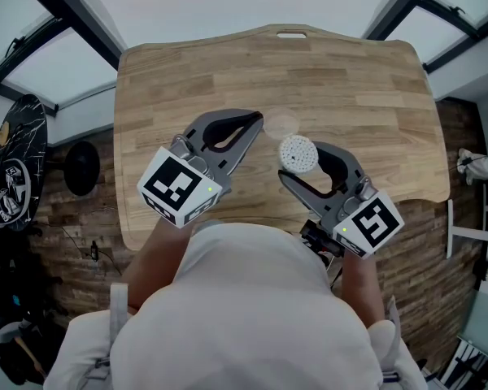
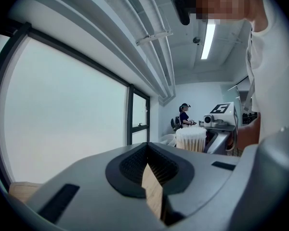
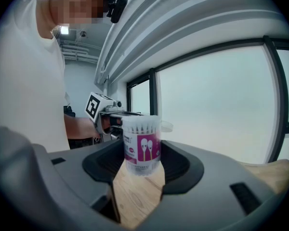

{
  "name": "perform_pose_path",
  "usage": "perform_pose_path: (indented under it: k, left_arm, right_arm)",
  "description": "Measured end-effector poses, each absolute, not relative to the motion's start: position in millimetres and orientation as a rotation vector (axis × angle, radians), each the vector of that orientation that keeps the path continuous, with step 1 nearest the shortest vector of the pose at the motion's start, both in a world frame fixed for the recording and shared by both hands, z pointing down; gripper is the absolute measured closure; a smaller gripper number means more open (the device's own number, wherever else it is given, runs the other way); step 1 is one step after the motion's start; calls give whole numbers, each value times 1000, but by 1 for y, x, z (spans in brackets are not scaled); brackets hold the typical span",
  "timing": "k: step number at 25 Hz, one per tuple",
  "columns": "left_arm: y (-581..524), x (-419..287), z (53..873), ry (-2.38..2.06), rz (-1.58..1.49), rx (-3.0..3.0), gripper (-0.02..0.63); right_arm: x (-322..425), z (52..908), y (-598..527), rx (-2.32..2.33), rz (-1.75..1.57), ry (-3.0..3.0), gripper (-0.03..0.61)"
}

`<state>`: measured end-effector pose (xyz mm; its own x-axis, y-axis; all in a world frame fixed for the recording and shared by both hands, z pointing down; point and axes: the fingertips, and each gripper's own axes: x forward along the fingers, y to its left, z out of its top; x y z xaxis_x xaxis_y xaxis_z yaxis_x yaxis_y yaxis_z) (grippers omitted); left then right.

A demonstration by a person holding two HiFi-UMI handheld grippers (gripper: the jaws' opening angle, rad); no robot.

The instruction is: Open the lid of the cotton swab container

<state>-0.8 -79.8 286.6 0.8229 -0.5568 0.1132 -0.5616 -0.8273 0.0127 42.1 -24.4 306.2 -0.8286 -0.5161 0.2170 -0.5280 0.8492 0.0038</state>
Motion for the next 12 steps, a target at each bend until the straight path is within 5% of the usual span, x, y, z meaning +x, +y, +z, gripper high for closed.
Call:
perform_pose_path:
  k: [12]
  left_arm:
    - [-79, -6, 290, -931, 173, 2939, 601]
  right_arm:
    - [55, 308, -34, 866, 80, -2800, 334]
